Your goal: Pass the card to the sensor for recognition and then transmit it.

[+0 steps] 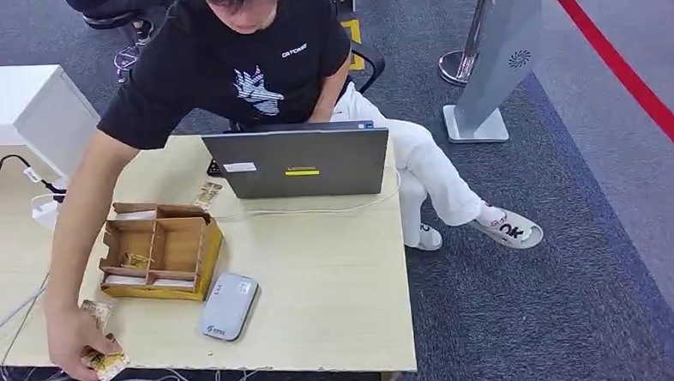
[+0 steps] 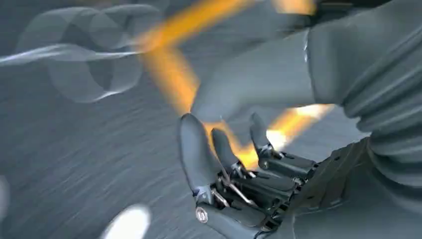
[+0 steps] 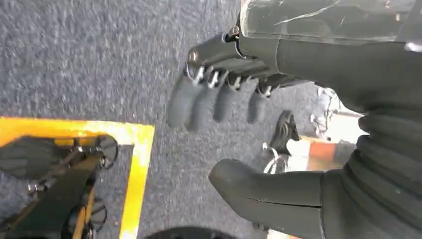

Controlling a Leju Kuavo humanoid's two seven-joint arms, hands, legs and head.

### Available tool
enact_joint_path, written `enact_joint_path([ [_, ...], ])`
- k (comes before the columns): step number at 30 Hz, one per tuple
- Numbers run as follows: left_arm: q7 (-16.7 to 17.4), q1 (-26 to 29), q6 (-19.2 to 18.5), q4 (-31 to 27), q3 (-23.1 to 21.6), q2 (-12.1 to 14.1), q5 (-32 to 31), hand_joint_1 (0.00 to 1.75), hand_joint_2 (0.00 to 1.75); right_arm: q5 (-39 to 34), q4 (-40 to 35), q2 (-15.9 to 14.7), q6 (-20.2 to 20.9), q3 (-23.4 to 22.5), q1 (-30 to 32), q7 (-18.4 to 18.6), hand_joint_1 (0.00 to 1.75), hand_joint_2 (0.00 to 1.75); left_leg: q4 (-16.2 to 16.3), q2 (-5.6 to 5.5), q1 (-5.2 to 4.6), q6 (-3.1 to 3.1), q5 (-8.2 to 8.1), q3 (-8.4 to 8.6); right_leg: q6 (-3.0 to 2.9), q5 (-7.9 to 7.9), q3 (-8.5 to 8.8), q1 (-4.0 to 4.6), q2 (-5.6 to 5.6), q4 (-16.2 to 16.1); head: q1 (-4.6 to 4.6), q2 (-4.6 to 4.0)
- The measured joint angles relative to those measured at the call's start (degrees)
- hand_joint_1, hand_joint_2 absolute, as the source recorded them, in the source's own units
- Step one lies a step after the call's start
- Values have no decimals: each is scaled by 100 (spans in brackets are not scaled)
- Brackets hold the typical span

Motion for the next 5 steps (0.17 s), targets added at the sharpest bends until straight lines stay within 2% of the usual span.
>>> enact_joint_path([
  [1,463,2,-298,180,-203,0,-339,175,175,60,0,0,60,-2,1,11,145,175,0,0,0,0,0,0,0,0,1,0,0,0,-2,2],
  [2,668,15,-529,297,-394,-2,-658,3,175,94,0,0,109,-2,3,9,0,175,0,0,1,0,0,0,0,0,2,0,0,0,-2,2],
  [3,741,39,-761,438,-697,-28,-1029,3,175,129,0,0,159,-4,3,4,0,175,0,0,1,0,0,0,0,0,2,0,1,0,-4,0],
  [5,774,81,-920,598,-1130,-87,-1102,0,175,151,-2,0,297,22,30,-66,0,175,0,1,3,0,0,1,0,1,3,1,1,0,-2,0],
])
